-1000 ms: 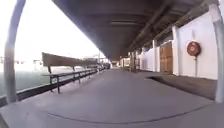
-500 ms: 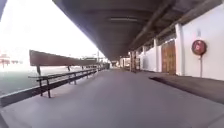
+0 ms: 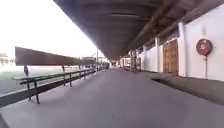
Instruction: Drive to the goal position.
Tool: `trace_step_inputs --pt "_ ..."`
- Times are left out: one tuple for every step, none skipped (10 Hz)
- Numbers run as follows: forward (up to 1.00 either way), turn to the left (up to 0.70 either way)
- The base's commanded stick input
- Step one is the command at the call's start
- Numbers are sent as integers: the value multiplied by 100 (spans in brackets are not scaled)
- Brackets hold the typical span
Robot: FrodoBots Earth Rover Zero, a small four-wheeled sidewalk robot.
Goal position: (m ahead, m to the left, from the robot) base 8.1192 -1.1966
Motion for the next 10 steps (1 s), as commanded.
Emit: trace_step_inputs --pt "70 0" --pt "70 0" --pt "70 0" --pt "70 0" --pt "70 0" --pt "70 0" --pt "70 0" --pt "70 0" --pt "70 0" --pt "70 0"
